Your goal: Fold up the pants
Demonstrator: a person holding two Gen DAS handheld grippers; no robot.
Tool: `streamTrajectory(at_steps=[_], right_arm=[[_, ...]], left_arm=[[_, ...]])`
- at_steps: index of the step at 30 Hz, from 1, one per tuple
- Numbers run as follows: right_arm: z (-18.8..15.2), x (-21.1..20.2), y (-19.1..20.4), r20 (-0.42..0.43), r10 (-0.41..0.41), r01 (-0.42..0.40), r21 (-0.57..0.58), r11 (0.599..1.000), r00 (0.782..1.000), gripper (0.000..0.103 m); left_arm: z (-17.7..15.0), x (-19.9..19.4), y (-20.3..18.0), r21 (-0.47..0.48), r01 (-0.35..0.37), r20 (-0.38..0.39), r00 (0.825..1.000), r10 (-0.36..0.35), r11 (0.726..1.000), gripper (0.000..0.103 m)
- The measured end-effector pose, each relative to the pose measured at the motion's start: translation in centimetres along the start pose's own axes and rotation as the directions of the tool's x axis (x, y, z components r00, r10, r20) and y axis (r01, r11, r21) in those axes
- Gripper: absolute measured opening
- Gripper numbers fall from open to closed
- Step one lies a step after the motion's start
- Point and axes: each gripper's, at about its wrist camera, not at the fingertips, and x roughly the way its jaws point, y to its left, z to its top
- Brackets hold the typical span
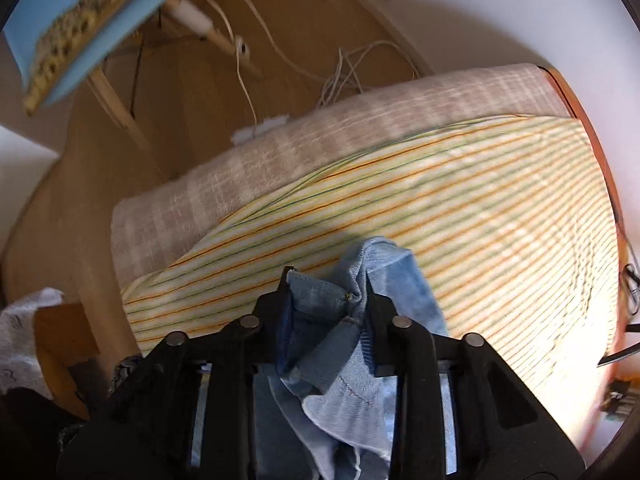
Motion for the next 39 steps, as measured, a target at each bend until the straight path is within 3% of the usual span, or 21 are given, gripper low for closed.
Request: streamTrajectory(at_steps=[5,8,9,13,15,19,25,28,33,34,35,36,38,39], right_arm=[[-4.9,-4.2,-7.0,0.139,0.125,-0.148,0.166,0.975,0.982,0.026],[-9.3,-5.2,-11.6,0.233,0.196,-0.26,0.288,0.921,0.953,0.027],[-10.8,-5.0,-13.3,0.263,0.214,-0.299,0.343,0.891,0.941,0.031],[-16.3,-4.4,-17.1,0.366,0.21,-0.379,0.488,0.786,0.907,0.067],[-18.8,-4.1,-18.0,0.402,0.22,-0.419,0.521,0.743,0.889,0.073],[-22.3,-3.5,-18.2,0.425,0.258,-0.477,0.566,0.673,0.868,0.073],[-24.1,-2.2,-16.5,0.43,0.375,-0.569,0.568,0.595,0.821,0.074],[-23.4,-0.4,-15.9,0.421,0.437,-0.607,0.584,0.54,0.795,0.081],[-22.8,1.8,-16.7,0.501,0.457,-0.674,0.615,0.41,0.735,0.081],[-22.8,2.0,-16.8,0.51,0.454,-0.679,0.614,0.403,0.731,0.081],[-22.8,1.9,-16.8,0.51,0.44,-0.671,0.616,0.413,0.739,0.08],[-23.1,1.5,-16.7,0.496,0.417,-0.647,0.622,0.442,0.762,0.072],[-23.1,0.8,-16.4,0.444,0.374,-0.581,0.62,0.528,0.814,0.048],[-23.1,0.4,-16.2,0.423,0.355,-0.552,0.611,0.568,0.834,0.027]], left_arm=[[0.2,-0.6,-1.5,0.044,0.048,-0.009,0.999,-0.048,0.998,0.014],[0.1,0.0,-2.6,0.063,0.093,-0.03,0.995,-0.091,0.994,0.013],[0.0,0.3,-3.1,0.072,0.105,-0.043,0.994,-0.102,0.992,0.013],[-0.1,1.6,-4.4,0.099,0.121,-0.088,0.99,-0.112,0.988,0.013],[-0.1,1.8,-4.6,0.102,0.12,-0.097,0.989,-0.111,0.987,0.013],[0.2,1.0,-4.6,0.112,0.115,-0.087,0.991,-0.106,0.987,0.013],[2.0,-1.2,-2.7,0.052,0.128,-0.029,0.992,-0.127,0.99,0.013],[2.2,-1.6,-3.7,0.094,0.13,-0.023,0.991,-0.128,0.987,0.013],[1.0,-1.2,-6.0,0.216,0.124,-0.078,0.991,-0.109,0.969,0.013],[0.6,-0.9,-6.5,0.241,0.124,-0.093,0.99,-0.104,0.963,0.013],[0.2,-0.6,-7.0,0.26,0.127,-0.106,0.989,-0.102,0.957,0.013],[-0.1,-0.4,-7.3,0.27,0.129,-0.118,0.988,-0.1,0.954,0.013],[-0.5,0.1,-7.8,0.275,0.139,-0.14,0.985,-0.103,0.952,0.013],[-0.5,0.2,-8.1,0.269,0.145,-0.144,0.984,-0.109,0.952,0.013]])
